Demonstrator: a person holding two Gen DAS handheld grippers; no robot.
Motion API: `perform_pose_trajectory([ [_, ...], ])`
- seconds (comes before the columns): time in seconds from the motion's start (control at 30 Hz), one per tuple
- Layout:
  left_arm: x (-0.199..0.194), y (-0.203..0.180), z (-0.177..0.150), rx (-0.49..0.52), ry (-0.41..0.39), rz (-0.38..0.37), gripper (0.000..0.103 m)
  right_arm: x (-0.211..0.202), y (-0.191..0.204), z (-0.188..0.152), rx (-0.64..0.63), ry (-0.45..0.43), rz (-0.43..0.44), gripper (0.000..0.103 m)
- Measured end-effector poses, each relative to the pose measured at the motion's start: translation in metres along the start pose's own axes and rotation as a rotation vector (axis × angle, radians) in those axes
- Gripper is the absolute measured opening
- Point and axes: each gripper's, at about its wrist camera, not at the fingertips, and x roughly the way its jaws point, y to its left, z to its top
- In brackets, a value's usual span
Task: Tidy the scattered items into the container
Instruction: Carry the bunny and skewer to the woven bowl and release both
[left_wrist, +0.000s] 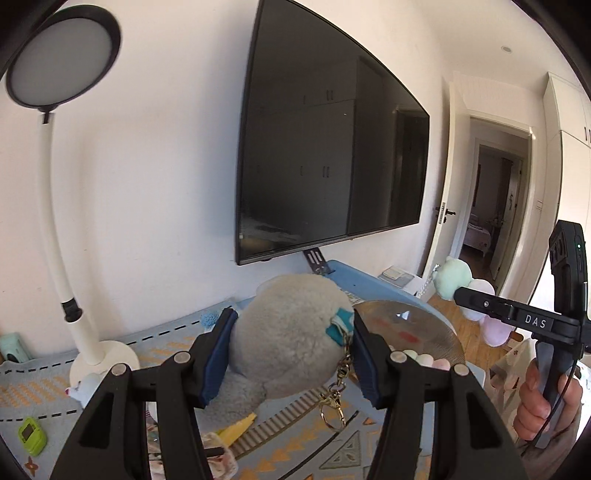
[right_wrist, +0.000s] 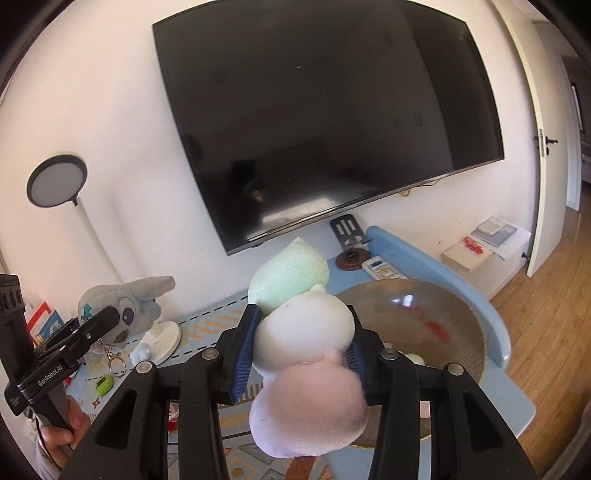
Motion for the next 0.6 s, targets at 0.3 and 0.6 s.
perform_pose_trajectory([
  [0.3,0.108,-0.086,-0.006,0.027,0.136,-0.232,0.055,0.025,-0.091,-0.008,0.143,0.085,-0.182,0.044],
  [0.6,0.183,-0.096,-0.062,-0.003,0.315,-0.265,0.055,0.077,-0.119,-0.038,0.182,0.228,-0.188,0.044],
])
